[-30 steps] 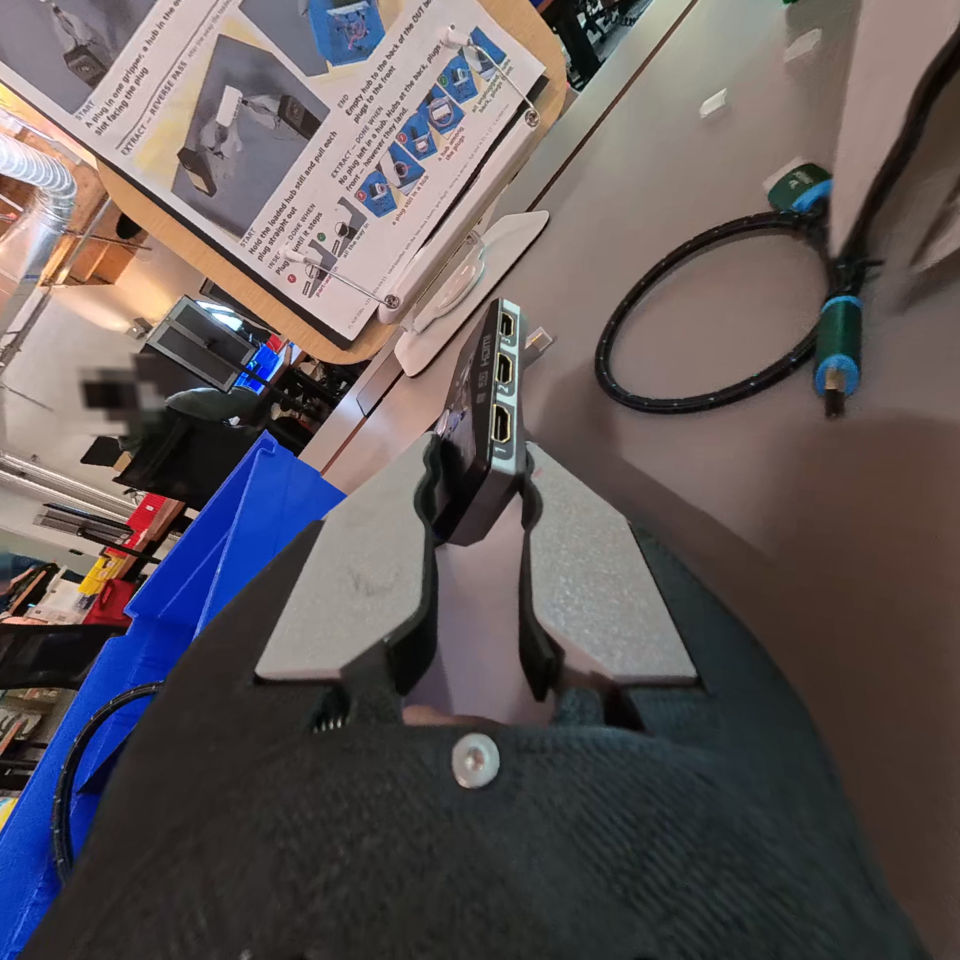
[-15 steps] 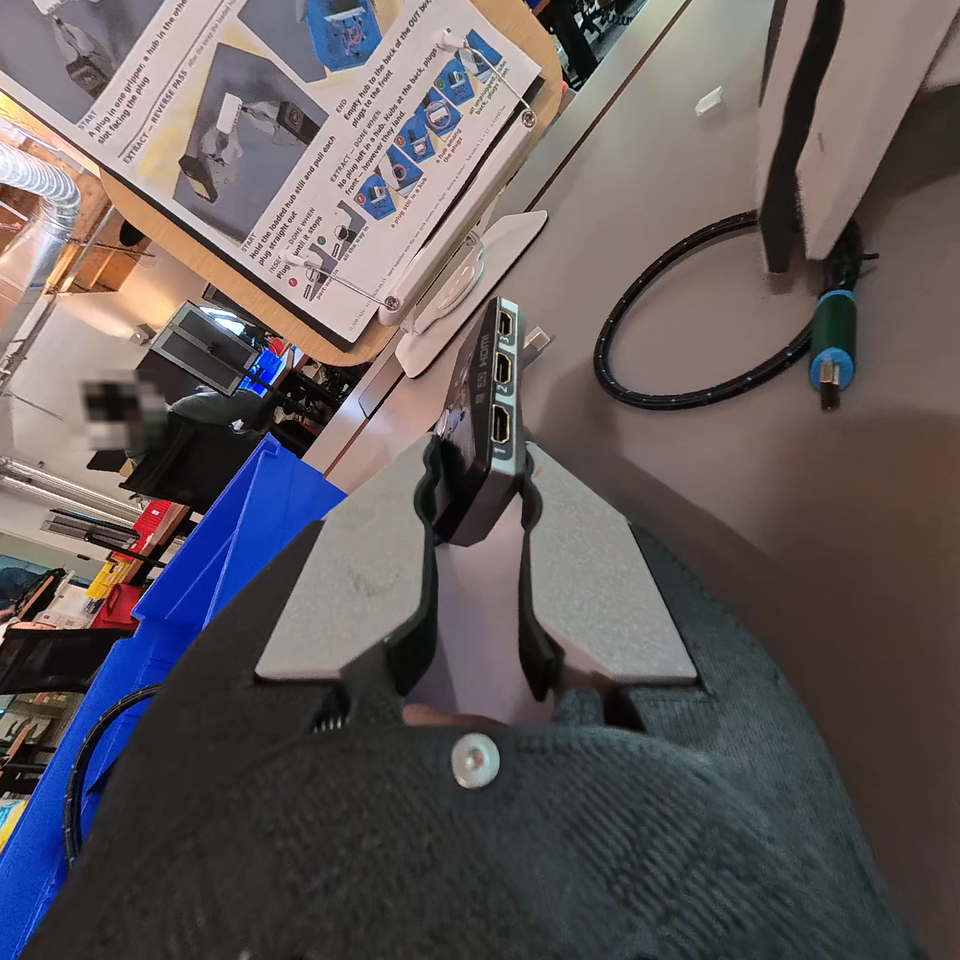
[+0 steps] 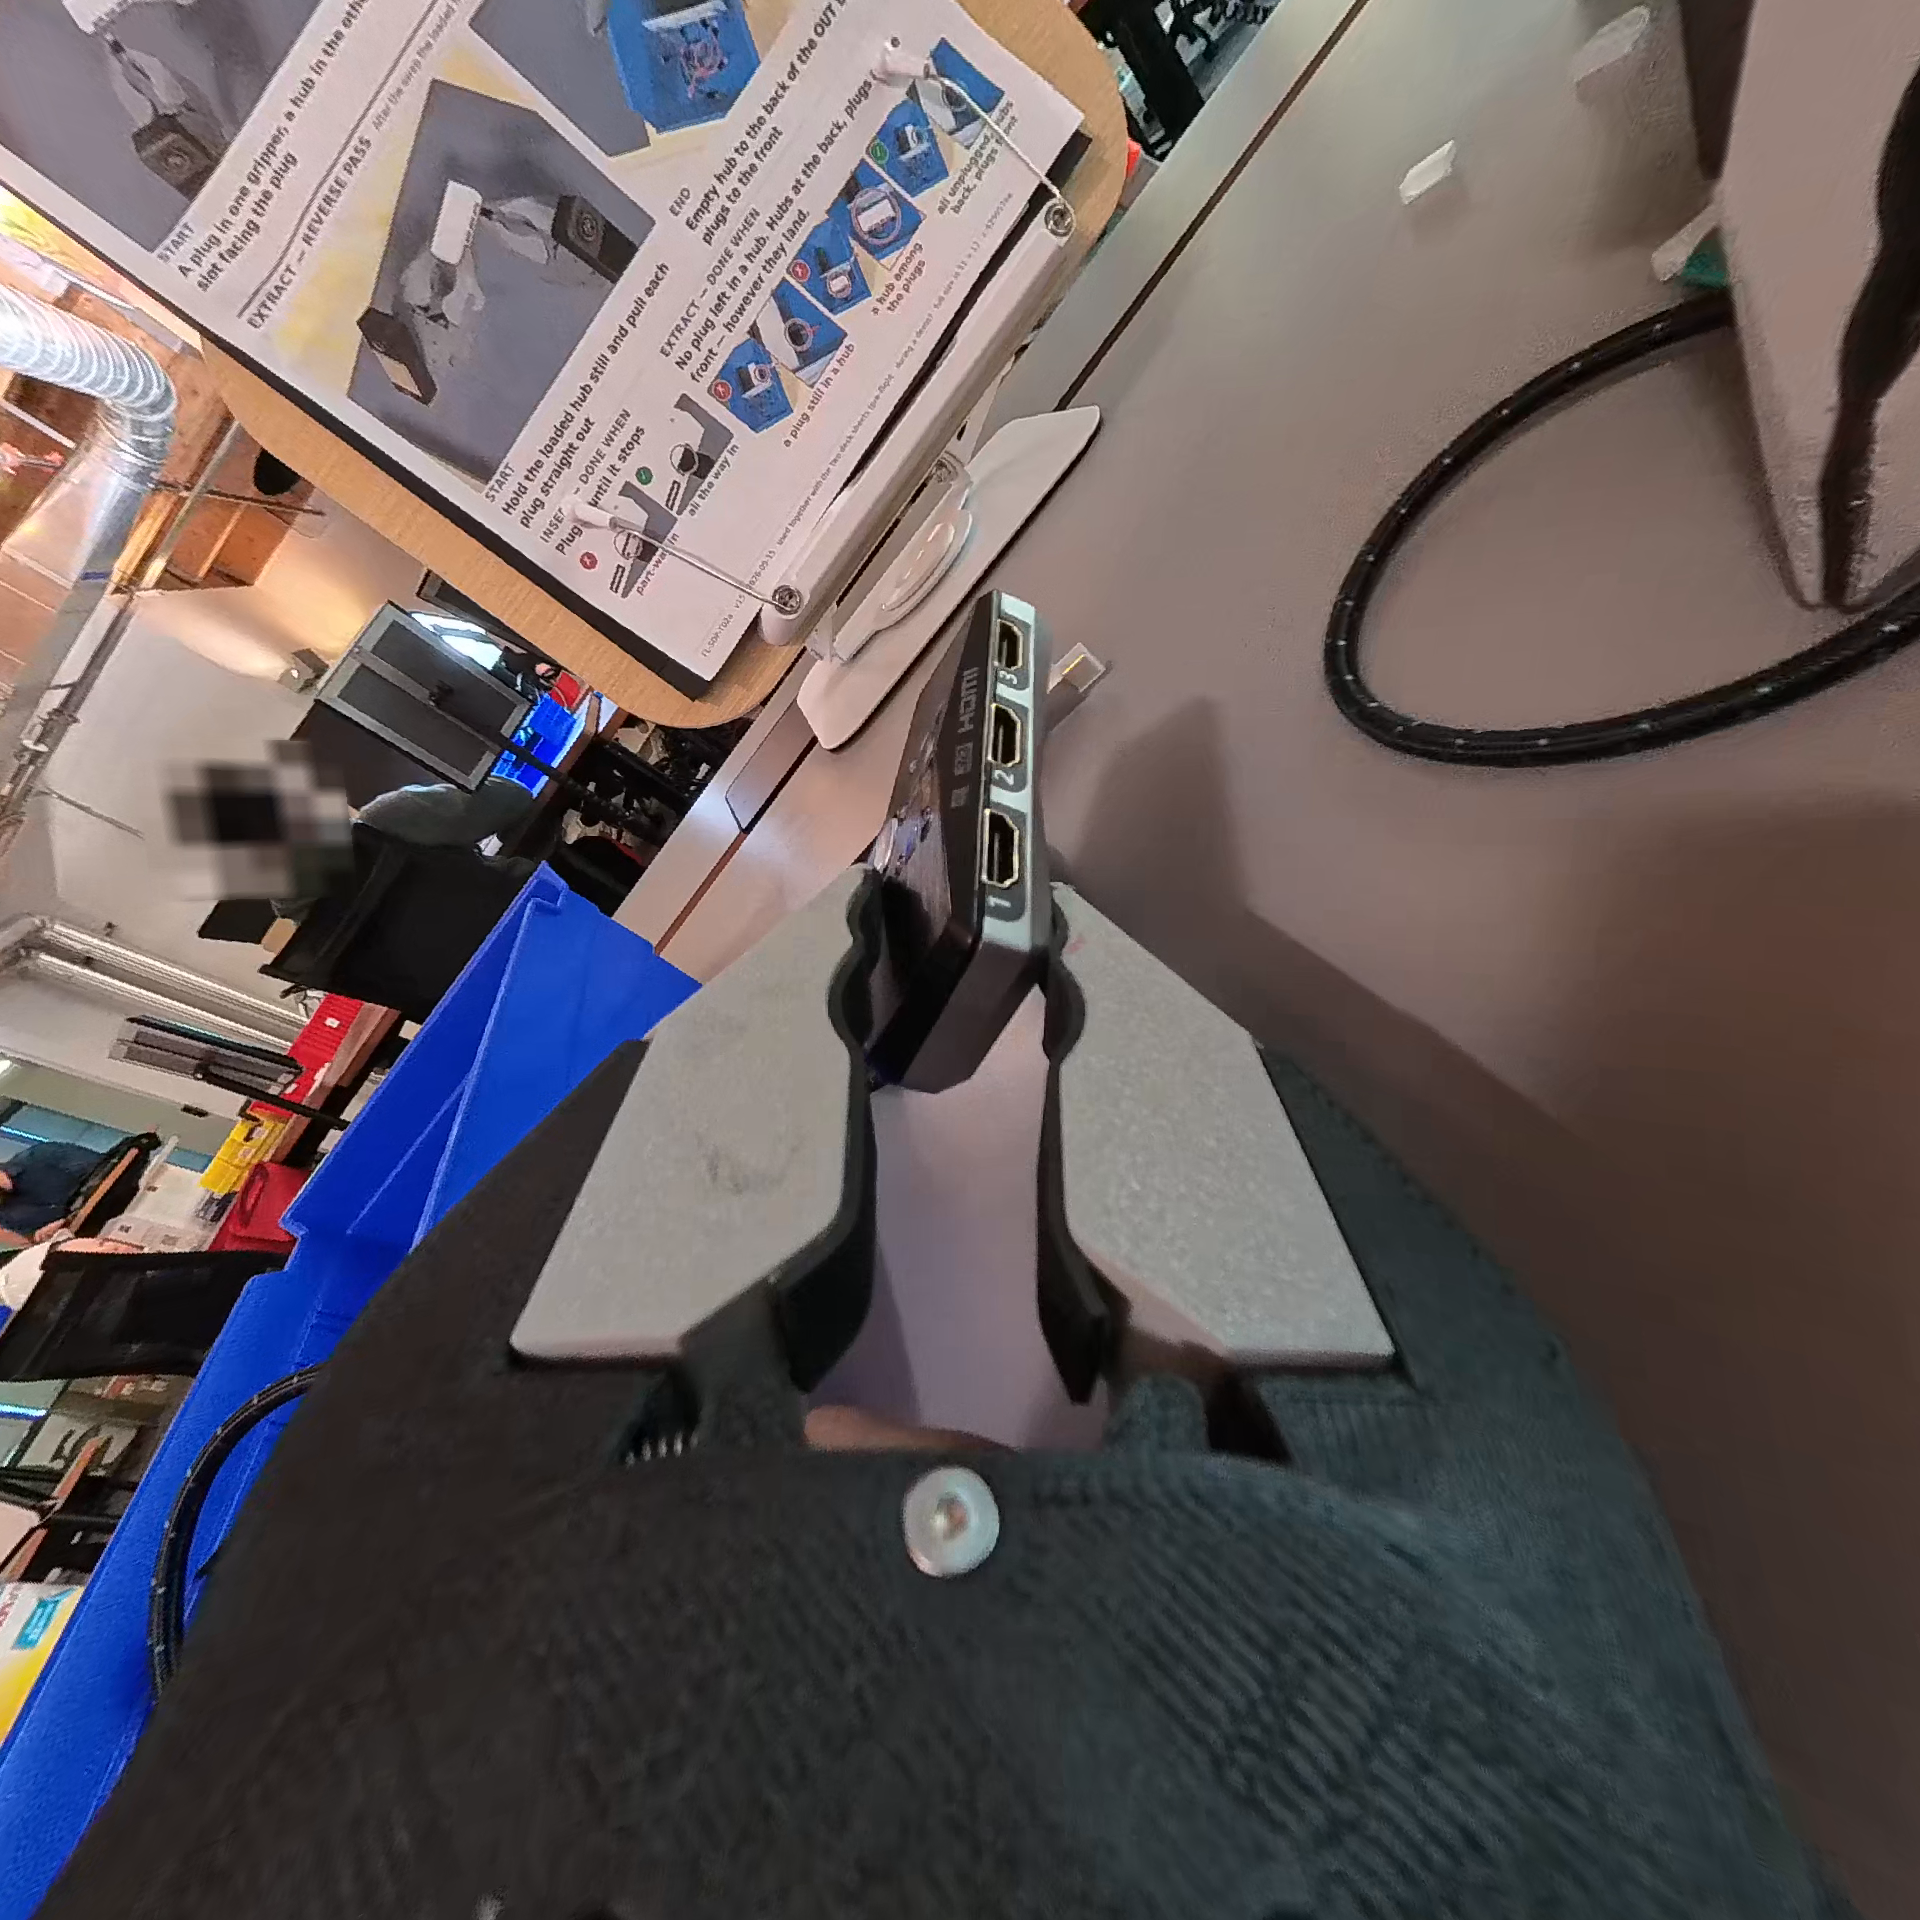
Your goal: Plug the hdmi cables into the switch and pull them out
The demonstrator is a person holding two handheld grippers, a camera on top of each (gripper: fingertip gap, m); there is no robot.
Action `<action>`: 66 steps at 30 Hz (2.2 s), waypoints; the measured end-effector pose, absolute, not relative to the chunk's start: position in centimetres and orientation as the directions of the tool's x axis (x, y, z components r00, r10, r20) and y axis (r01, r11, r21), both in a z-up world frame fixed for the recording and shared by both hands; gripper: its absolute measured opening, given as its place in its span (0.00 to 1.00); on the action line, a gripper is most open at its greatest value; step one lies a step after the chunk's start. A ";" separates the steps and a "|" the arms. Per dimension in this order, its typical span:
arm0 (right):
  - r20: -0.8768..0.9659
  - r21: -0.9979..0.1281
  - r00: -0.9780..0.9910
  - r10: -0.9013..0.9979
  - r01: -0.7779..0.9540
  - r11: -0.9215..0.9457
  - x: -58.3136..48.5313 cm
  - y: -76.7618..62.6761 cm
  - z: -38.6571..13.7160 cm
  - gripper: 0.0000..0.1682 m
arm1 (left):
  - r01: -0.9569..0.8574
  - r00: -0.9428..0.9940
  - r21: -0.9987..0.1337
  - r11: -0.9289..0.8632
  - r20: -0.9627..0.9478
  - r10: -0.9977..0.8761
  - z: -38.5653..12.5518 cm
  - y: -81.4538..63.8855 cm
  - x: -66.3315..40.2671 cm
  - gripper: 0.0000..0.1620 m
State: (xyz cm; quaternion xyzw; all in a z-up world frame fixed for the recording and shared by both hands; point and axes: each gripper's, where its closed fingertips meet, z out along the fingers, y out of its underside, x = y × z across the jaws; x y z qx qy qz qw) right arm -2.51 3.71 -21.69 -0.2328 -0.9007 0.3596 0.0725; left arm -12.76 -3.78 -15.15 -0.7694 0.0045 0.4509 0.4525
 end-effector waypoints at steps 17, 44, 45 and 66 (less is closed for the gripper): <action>-0.161 -0.582 -0.930 0.330 0.360 0.729 -0.4 4.8 -16.2 0.04 | -0.417 0.586 -0.689 -0.592 -0.702 0.405 -15.0 -4.0 -12.9 0.17; -0.304 -0.385 -0.902 0.308 0.412 0.826 0.4 4.7 -20.4 0.05 | -0.411 0.601 -0.697 -0.587 -0.691 0.401 -15.1 -4.0 -12.7 0.18; -0.298 -0.392 -0.903 0.309 0.410 0.824 0.5 4.7 -20.4 0.05 | -0.411 0.600 -0.697 -0.587 -0.692 0.401 -15.1 -4.0 -12.7 0.18; 0.314 -0.495 -0.885 0.344 0.156 0.855 2.6 4.7 -21.7 0.00 | -0.412 0.595 -0.693 -0.592 -0.697 0.401 -15.3 -3.9 -12.8 0.18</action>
